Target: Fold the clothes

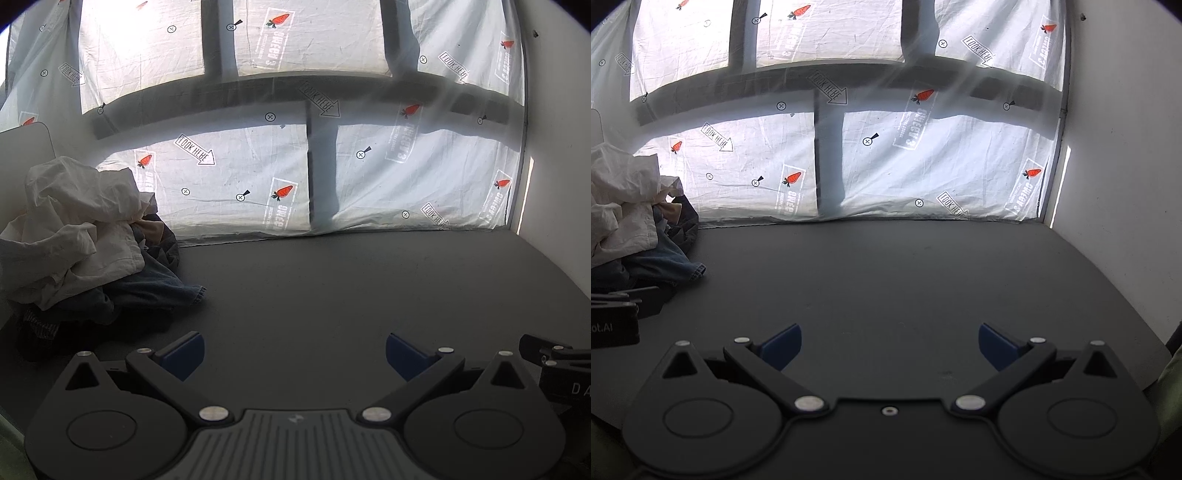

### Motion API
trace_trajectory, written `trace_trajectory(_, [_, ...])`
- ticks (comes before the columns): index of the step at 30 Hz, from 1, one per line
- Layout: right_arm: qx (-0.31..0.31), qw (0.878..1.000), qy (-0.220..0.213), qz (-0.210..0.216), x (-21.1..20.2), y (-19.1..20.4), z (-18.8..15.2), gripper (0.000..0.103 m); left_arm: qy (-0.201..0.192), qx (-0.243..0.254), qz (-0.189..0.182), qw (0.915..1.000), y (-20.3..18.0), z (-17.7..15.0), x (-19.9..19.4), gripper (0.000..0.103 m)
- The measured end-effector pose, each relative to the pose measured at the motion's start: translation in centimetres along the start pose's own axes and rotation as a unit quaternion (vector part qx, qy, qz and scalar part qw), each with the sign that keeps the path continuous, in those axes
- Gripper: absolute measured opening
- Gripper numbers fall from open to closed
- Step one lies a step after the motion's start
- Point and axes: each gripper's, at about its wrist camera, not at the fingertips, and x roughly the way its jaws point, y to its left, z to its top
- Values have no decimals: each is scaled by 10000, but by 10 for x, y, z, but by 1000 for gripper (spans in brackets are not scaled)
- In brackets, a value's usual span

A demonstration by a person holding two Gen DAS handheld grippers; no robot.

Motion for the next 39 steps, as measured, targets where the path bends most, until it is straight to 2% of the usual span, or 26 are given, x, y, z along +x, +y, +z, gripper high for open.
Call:
trace_trajectory(6, [557,9972,-398,293,24,-31,12,103,128,-352,36,9993,3,4,17,103])
trace_trajectory(11, [386,9976,-406,399,70,-38,35,103,270,-699,167,9970,5,19,42,103])
trace_trajectory(15, [21,9977,-383,559,110,-32,61,103,357,-549,649,9957,4,42,59,103])
trace_trajectory(20, [-383,9947,-429,847,153,-19,85,103,504,-645,1332,9877,20,67,94,103])
trace_trajectory(24, [-638,9910,-359,1120,188,1,101,102,526,-1026,1949,9740,55,82,111,103])
trace_trajectory(26, [-678,9883,-331,1323,202,16,110,98,629,-1193,2239,9652,77,87,117,103])
trace_trajectory(30, [-865,9812,-355,1689,230,61,131,95,783,-1598,2627,9483,135,90,132,103])
trace_trajectory(32, [-1019,9769,-380,1841,244,91,141,87,837,-1892,2745,9391,170,90,142,103])
trace_trajectory(35, [-1184,9696,-397,2106,265,140,159,85,978,-2247,2613,9336,218,90,163,103])
trace_trajectory(39, [-1459,9496,-426,2740,295,218,183,81,929,-2826,2608,9184,287,91,187,103])
